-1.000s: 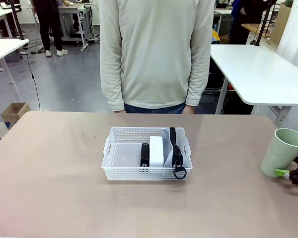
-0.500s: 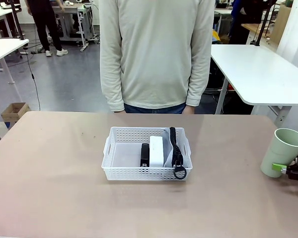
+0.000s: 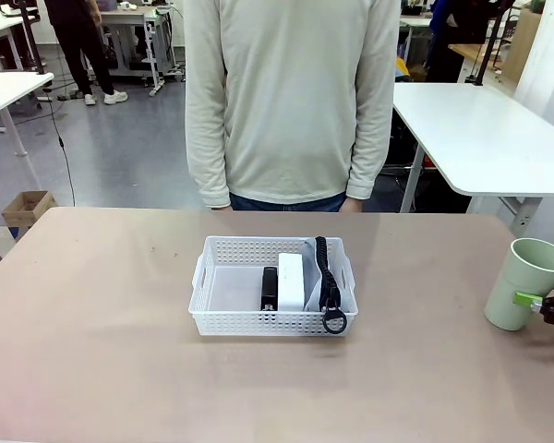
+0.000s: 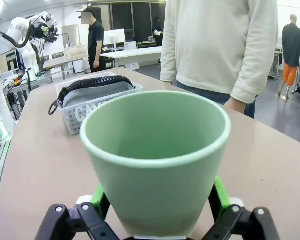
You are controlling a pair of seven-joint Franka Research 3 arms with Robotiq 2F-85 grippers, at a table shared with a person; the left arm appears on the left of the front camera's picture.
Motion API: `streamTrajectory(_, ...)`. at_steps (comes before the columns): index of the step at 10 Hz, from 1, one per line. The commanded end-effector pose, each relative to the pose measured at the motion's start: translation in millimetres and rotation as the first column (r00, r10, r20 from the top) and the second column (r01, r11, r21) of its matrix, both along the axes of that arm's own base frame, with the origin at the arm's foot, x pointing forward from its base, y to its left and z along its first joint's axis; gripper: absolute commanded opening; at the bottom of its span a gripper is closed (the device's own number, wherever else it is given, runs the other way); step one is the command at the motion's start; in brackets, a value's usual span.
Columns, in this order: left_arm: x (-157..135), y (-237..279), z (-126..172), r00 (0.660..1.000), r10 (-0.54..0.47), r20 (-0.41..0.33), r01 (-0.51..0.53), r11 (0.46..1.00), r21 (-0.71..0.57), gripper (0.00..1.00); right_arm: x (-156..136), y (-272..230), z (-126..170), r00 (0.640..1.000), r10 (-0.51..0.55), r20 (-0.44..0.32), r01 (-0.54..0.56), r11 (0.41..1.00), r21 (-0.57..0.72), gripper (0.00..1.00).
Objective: Efficiently arrange items inside the basket to fit them all.
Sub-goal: Pick up the Reusable plastic cup and place it inside the Organizing basket.
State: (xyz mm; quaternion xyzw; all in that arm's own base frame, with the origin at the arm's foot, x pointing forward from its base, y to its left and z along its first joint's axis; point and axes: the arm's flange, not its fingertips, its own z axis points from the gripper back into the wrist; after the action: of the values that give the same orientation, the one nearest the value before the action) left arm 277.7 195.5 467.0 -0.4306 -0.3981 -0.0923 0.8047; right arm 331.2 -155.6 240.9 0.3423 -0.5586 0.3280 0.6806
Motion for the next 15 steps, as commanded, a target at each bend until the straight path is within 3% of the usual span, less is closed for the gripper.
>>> streamTrajectory(1,-1,-1,1,1.000,-0.003,0.012,0.003,1.000,-0.009,1.00,-22,23,12,1.000,-0.021,-0.012,0.021,0.999,0.028,1.00)
streamTrajectory(4,-1,-1,1,1.000,-0.003,0.012,0.003,1.000,-0.009,1.00,-23,23,15,1.000,-0.009,-0.009,0.009,1.000,0.026,0.15)
streamTrajectory(5,-1,-1,1,1.000,-0.003,0.012,0.003,1.000,-0.009,1.00,-24,22,18,1.000,-0.006,-0.007,0.007,1.000,0.023,0.00)
streamTrajectory(7,-1,-1,1,1.000,-0.003,0.012,0.003,1.000,-0.009,1.00,-27,19,28,1.000,-0.006,0.005,0.006,1.000,0.021,0.00)
streamTrajectory(8,-1,-1,1,1.000,-0.003,0.012,0.003,1.000,-0.009,1.00,-29,19,39,1.000,-0.012,-0.004,0.012,1.000,0.004,0.30)
streamTrajectory(9,-1,-1,1,1.000,-0.003,0.012,0.003,1.000,-0.009,1.00,-32,20,68,0.999,-0.011,-0.044,0.011,1.000,0.001,0.30)
streamTrajectory(10,-1,-1,1,1.000,-0.003,0.012,0.003,1.000,-0.009,1.00,-37,24,113,0.990,0.068,-0.121,-0.065,0.997,0.029,0.00)
streamTrajectory(11,-1,-1,1,1.000,-0.003,0.012,0.003,1.000,-0.009,1.00,-41,38,161,0.973,0.158,-0.168,-0.164,0.986,-0.026,0.29)
streamTrajectory(12,-1,-1,1,1.000,-0.003,0.012,0.003,1.000,-0.009,1.00,-40,55,190,0.951,0.242,-0.195,-0.256,0.965,-0.052,0.00)
streamTrajectory(15,-1,-1,1,1.000,-0.003,0.012,0.003,1.000,-0.009,1.00,-38,136,234,0.924,0.228,-0.307,-0.258,0.964,-0.060,0.00)
